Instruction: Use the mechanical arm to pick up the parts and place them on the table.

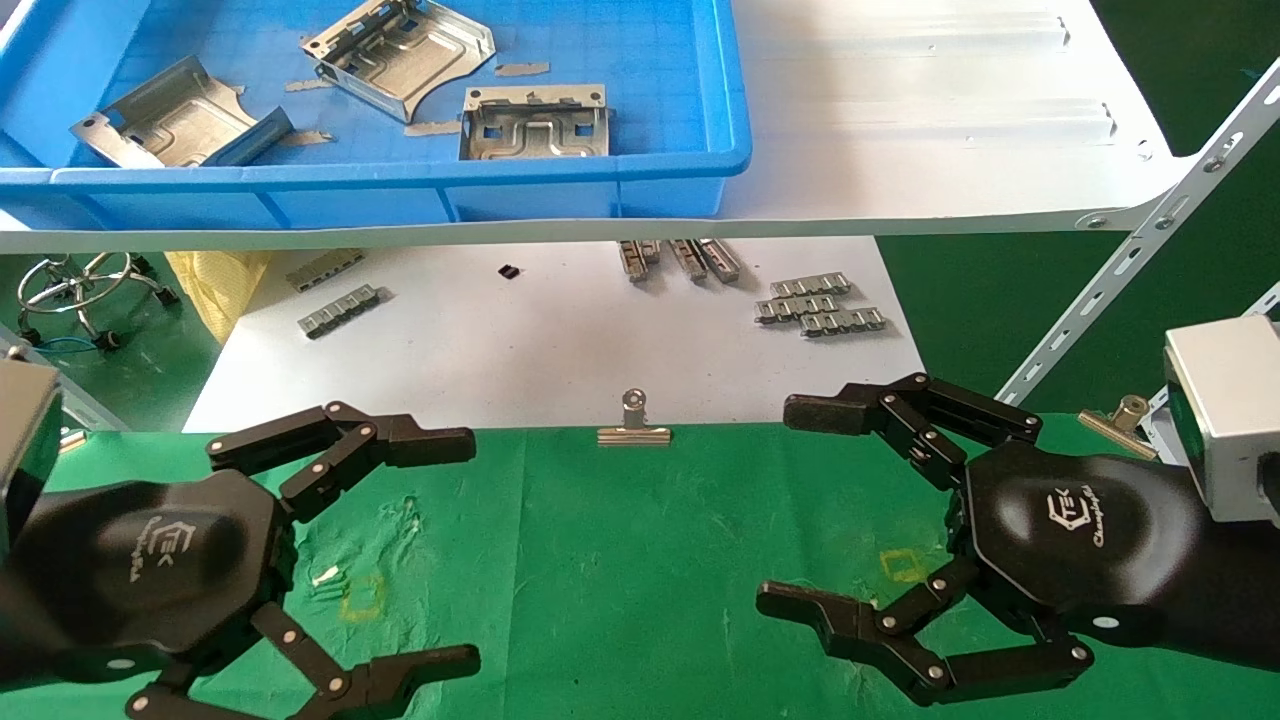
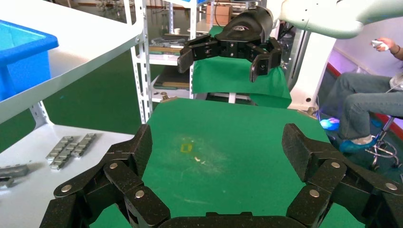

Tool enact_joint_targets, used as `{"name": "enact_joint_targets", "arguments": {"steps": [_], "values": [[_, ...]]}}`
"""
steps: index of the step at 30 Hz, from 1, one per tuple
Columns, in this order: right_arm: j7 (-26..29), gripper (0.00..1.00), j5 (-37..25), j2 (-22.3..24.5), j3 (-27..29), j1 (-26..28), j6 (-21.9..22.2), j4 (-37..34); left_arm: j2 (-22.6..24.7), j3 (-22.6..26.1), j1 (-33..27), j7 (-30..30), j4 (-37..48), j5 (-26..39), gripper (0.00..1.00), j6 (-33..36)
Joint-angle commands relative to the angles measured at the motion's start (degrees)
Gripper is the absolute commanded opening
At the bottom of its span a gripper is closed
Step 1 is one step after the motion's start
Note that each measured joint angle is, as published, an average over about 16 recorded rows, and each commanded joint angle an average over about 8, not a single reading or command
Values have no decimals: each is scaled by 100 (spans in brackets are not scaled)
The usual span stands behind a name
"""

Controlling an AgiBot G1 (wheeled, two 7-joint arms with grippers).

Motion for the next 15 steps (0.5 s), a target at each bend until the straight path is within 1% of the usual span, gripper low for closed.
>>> {"name": "enact_joint_targets", "arguments": {"steps": [1, 3, 4, 11, 12, 15], "values": [[0, 100, 0, 0, 0, 0, 0, 0, 0, 0, 0, 0, 0, 0, 100, 0], [0, 100, 0, 0, 0, 0, 0, 0, 0, 0, 0, 0, 0, 0, 100, 0], [0, 96, 0, 0, 0, 0, 0, 0, 0, 0, 0, 0, 0, 0, 100, 0], [0, 8, 0, 0, 0, 0, 0, 0, 0, 0, 0, 0, 0, 0, 100, 0], [0, 0, 0, 0, 0, 0, 0, 0, 0, 0, 0, 0, 0, 0, 100, 0], [0, 0, 0, 0, 0, 0, 0, 0, 0, 0, 0, 0, 0, 0, 100, 0]]}}
